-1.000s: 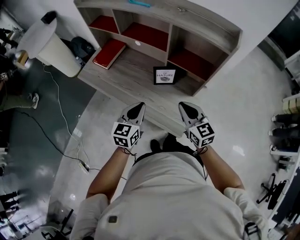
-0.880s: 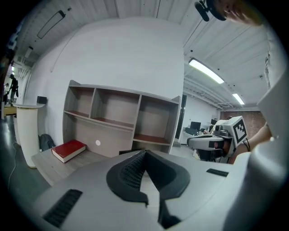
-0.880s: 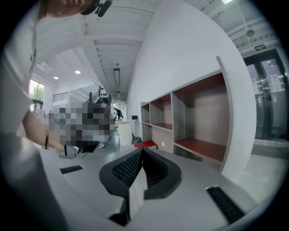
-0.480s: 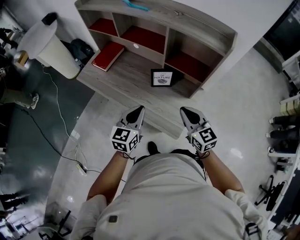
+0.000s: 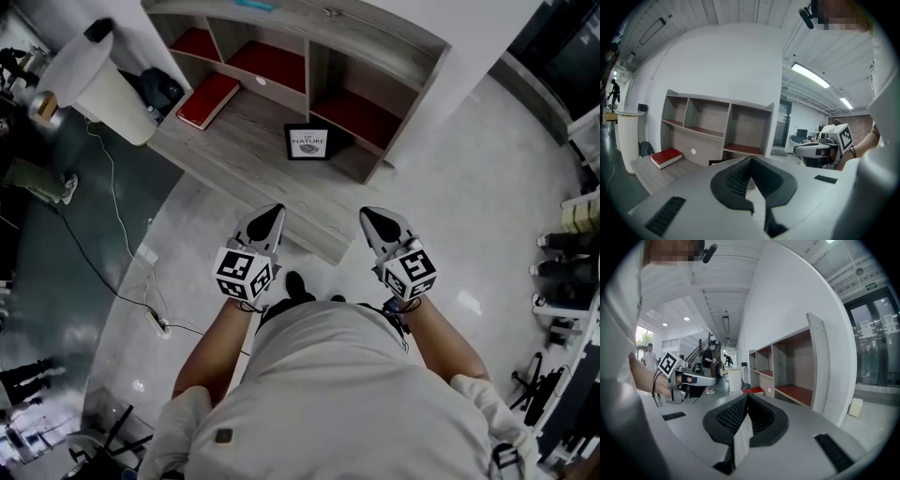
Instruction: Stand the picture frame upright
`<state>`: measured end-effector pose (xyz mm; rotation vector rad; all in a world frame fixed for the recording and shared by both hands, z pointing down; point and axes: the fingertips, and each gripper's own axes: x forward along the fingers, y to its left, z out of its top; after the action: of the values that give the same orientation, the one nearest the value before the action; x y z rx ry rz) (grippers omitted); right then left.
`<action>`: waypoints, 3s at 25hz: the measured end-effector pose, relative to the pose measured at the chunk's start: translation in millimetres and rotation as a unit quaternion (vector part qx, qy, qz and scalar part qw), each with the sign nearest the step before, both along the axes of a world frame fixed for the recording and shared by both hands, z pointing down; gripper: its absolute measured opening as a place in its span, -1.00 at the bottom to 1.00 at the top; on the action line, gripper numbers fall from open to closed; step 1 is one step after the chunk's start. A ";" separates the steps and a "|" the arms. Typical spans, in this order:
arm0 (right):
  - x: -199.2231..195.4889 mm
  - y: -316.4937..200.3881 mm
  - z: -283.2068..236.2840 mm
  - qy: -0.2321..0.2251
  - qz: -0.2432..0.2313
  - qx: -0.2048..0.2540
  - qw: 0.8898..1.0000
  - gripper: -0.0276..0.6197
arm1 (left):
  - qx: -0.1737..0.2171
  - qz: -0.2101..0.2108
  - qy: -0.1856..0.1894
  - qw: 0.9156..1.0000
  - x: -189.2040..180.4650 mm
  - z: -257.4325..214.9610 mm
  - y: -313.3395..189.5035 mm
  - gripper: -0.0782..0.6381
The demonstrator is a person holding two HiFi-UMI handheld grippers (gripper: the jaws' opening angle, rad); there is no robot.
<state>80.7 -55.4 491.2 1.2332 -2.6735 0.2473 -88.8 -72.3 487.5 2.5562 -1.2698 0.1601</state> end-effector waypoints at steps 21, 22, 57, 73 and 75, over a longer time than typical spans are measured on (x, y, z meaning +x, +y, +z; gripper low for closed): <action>68.0 99.6 -6.7 -0.031 -0.017 0.007 0.999 -0.85 | -0.008 -0.018 -0.020 1.000 54.4 -2.2 107.2 -0.73; 68.6 104.4 -7.1 -0.030 -0.015 0.009 0.999 -0.85 | -0.006 -0.016 -0.020 1.000 53.9 -2.9 111.4 -0.73; -95.3 238.1 -26.7 -0.011 0.037 0.051 0.998 -0.85 | 0.042 0.089 0.003 0.995 -82.3 -41.0 224.3 -0.74; -127.9 257.1 -37.8 -0.014 0.017 0.058 0.998 -0.85 | 0.051 0.076 -0.001 0.996 -110.7 -45.1 245.1 -0.74; -126.8 255.8 -37.9 -0.013 0.015 0.057 0.998 -0.85 | 0.052 0.076 0.000 0.996 -108.6 -45.7 244.5 -0.73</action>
<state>-46.1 200.4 453.4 1.3134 -2.7274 0.1172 -197.4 172.2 441.9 2.7427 -1.1112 0.1286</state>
